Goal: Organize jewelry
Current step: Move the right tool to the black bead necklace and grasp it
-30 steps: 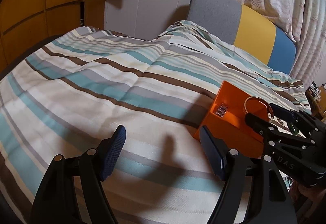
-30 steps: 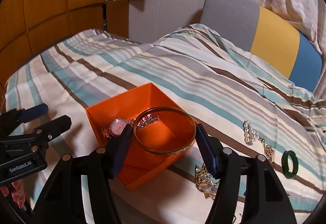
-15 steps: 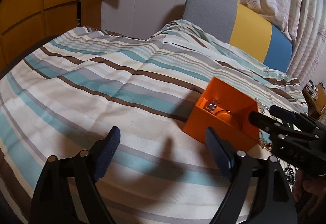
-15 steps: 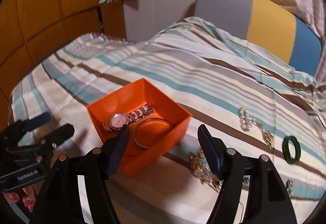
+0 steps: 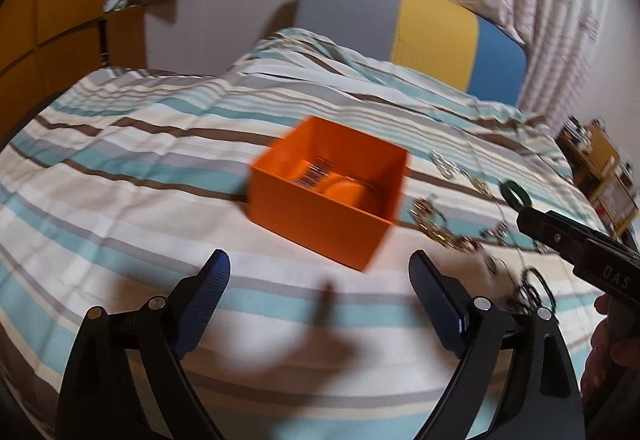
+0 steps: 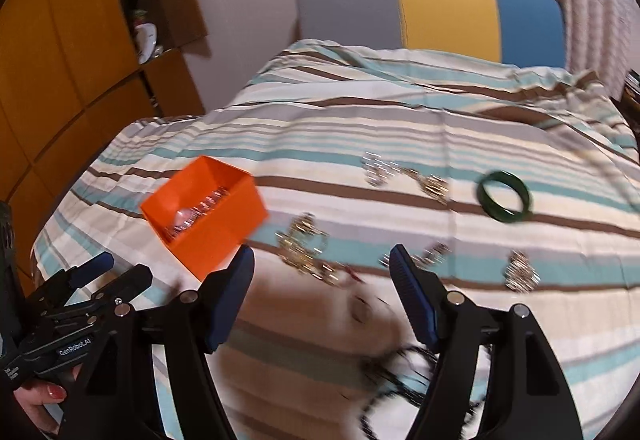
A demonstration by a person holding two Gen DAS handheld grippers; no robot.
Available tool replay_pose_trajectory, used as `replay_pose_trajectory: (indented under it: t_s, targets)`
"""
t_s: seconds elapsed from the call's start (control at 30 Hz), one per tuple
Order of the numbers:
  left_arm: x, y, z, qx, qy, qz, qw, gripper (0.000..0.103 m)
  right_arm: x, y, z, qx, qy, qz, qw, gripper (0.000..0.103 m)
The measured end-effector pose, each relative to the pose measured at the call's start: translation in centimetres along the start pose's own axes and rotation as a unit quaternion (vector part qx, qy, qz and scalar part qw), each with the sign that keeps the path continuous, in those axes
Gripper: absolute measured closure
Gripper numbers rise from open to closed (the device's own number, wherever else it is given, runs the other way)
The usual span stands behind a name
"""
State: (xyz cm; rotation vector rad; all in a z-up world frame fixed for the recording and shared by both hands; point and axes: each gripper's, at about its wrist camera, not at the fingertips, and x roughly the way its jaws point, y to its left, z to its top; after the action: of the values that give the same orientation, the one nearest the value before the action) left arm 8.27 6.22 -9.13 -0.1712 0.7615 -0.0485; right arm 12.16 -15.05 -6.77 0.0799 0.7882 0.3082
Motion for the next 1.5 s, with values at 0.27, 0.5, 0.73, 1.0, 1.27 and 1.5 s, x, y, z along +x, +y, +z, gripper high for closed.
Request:
replay_pose_trajectory:
  t_s: [0.27, 0.5, 0.73, 1.0, 1.27, 1.5]
  targets:
    - [0.6, -4.0, -1.7, 0.046, 0.03, -0.042, 0.9976, 0.013, -2.5, -6.8, -4.3, 0.054, 0.02, -0.044, 0.997, 0.029]
    - [1.6, -5.9, -2.9, 0.063, 0.056, -0.057, 0.9948, 0.013, -3.2, -10.2, -7.3, 0.083, 0.04, -0.044, 0.995, 0.015]
    - [2.2, -7.0, -3.6, 0.078, 0.073, -0.053, 0.9928, 0.013, -1.9, -10.4, -7.5, 0.076, 0.051, -0.035, 0.995, 0.007]
    - [2.4, -7.2, -3.5, 0.083, 0.073, -0.036, 0.9932, 0.013, 0.1, -7.4, -7.2, 0.021, 0.077, -0.001, 0.997, 0.006]
    - [2.6, -7.0, -3.2, 0.077, 0.072, -0.029, 0.9941, 0.013, 0.6, -5.1, -8.2, -0.048, 0.076, -0.033, 0.995, 0.033]
    - [3.0, -7.9, -2.7, 0.089, 0.066, -0.03, 0.9934, 0.013, 0.2, -6.2, -7.9, -0.028, 0.063, -0.025, 0.997, 0.083]
